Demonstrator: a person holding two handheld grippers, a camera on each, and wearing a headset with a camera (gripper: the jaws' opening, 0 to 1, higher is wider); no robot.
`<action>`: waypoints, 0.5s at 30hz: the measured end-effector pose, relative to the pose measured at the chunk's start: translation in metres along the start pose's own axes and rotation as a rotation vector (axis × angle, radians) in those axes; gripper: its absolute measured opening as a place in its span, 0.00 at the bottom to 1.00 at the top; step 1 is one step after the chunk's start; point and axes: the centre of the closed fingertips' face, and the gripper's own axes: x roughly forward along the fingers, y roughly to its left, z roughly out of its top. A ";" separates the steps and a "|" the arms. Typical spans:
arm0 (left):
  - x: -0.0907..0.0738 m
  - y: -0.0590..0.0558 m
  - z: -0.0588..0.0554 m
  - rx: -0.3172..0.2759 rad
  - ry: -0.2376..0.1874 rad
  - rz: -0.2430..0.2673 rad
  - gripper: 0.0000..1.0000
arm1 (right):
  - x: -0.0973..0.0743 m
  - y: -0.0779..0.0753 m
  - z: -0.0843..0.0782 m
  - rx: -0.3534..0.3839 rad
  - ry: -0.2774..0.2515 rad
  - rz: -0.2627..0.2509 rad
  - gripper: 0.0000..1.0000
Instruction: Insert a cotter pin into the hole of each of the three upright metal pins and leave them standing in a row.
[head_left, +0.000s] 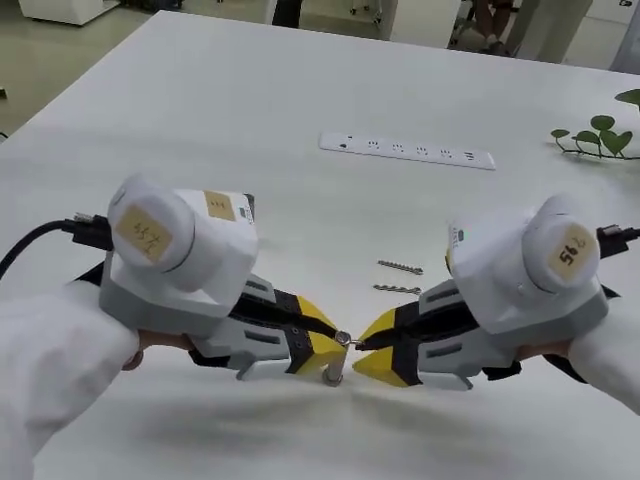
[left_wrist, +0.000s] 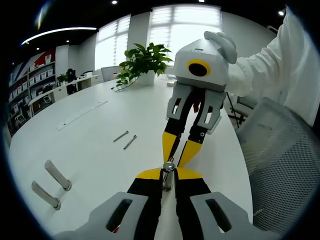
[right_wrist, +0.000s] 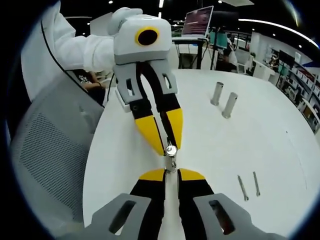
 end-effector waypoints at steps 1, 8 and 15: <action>0.000 0.000 0.000 -0.001 0.000 0.001 0.05 | -0.002 -0.001 0.000 -0.001 -0.002 -0.008 0.02; -0.001 -0.001 0.001 0.008 0.003 0.004 0.05 | -0.009 -0.003 0.006 0.002 -0.022 -0.017 0.00; -0.002 -0.001 0.003 0.020 0.003 0.000 0.05 | -0.005 -0.001 0.009 -0.007 -0.021 -0.011 0.00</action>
